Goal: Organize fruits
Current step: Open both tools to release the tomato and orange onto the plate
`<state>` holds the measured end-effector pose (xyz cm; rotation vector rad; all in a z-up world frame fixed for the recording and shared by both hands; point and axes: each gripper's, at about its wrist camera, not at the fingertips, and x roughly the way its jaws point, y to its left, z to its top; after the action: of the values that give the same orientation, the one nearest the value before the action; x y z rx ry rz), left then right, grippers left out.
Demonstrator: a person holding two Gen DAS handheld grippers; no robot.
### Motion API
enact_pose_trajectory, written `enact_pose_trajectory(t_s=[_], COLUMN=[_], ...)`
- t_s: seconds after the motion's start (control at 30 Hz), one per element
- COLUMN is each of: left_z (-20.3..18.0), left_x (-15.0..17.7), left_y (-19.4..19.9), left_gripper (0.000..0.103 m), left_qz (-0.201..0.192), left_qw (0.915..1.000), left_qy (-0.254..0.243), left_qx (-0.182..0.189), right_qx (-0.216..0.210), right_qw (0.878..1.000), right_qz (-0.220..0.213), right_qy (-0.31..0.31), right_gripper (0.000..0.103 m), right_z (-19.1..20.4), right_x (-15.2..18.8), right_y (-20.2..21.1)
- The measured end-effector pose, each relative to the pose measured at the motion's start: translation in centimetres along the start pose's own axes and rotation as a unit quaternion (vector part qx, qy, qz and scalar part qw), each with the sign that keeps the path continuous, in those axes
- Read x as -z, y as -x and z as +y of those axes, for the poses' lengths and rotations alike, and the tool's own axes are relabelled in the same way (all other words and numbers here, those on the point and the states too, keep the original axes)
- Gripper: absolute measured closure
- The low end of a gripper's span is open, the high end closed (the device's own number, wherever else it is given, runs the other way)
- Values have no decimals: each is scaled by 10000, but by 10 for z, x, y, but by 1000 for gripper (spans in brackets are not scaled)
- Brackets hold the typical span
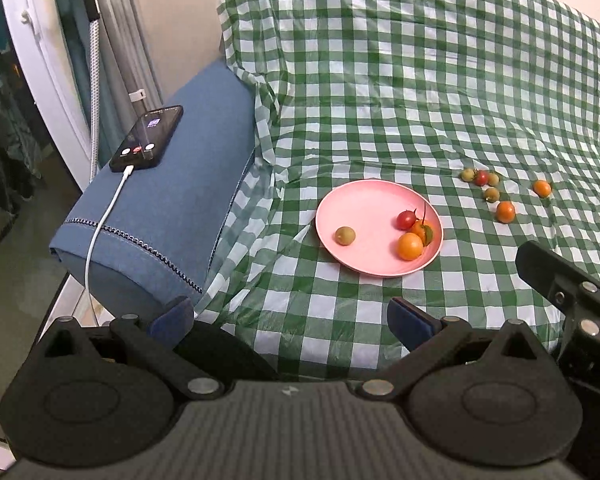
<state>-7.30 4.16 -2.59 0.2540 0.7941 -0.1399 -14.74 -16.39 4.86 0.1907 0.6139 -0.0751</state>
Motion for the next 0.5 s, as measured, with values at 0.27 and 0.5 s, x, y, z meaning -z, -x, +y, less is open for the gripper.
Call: enact_pose_trajectory(t_s=[0.27, 0.5], left_z=[1, -12], left_x=[-2, -18], left_y=[-17, -47], left_gripper=[0, 0], left_qz=[202, 517], left_qw=[9997, 9985], left_qy=[-58, -133], left_qx=[-140, -148], right_qx=[-183, -121], right_qw=[9995, 9988], right_qz=[213, 298], right_qy=[-152, -370], right_gripper=[1, 1], right_z=[-2, -21], right_x=[6, 13], right_y=[-21, -43])
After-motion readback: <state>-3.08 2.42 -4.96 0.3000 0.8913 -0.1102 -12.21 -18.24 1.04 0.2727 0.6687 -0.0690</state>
